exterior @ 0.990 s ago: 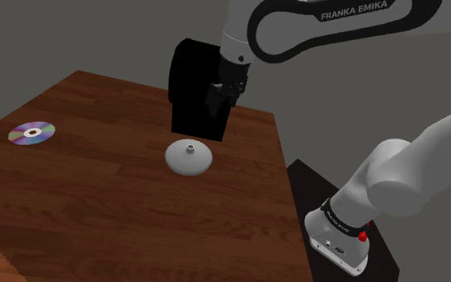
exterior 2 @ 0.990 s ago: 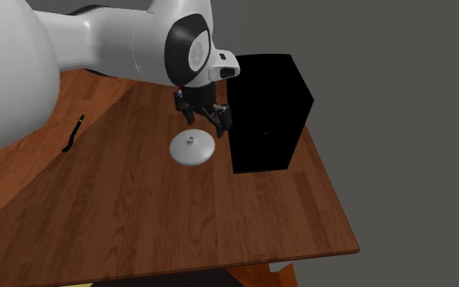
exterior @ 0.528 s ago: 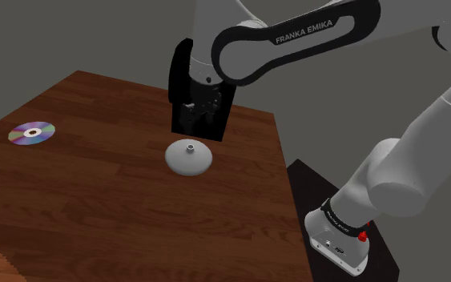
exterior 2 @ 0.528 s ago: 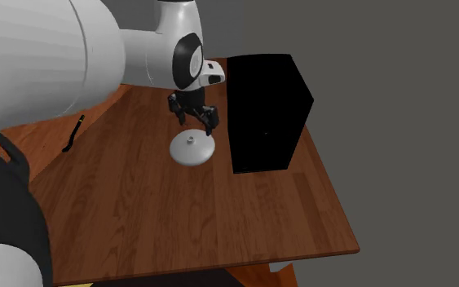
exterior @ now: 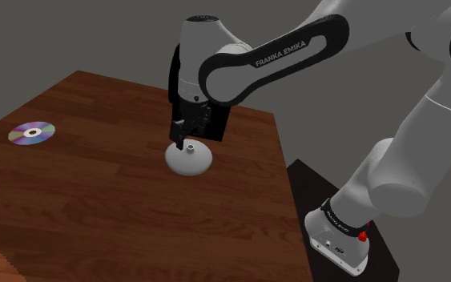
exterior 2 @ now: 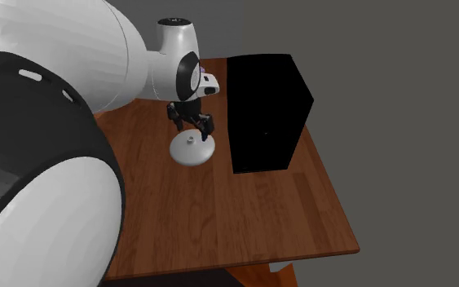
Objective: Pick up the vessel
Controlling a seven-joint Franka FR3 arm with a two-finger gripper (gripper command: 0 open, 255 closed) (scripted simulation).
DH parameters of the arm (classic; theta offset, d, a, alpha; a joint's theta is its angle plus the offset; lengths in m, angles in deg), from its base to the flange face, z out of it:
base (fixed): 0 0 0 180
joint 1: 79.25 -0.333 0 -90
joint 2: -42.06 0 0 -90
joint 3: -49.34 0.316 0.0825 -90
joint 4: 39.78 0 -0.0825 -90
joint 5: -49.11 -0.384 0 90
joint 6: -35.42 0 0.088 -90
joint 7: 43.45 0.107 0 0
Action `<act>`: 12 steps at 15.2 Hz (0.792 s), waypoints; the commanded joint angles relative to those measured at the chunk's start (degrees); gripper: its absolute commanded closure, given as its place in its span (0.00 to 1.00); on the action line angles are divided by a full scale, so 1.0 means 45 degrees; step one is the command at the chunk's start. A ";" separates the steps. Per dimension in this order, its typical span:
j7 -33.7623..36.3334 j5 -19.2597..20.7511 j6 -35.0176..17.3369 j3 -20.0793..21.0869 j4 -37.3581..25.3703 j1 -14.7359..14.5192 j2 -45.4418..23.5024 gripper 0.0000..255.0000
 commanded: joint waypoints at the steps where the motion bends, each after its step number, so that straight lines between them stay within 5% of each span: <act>1: 0.0102 0.0111 -0.0329 0.0000 0.0080 -0.0035 -0.0258 0.00; 3: 0.0119 0.0136 -0.0421 -0.0006 0.0117 -0.0040 -0.0317 0.00; 4: 0.0131 0.0129 -0.0446 0.0002 0.0162 -0.0047 -0.0294 1.00; 12: 0.0138 0.0123 -0.0429 0.0008 0.0160 -0.0053 -0.0280 1.00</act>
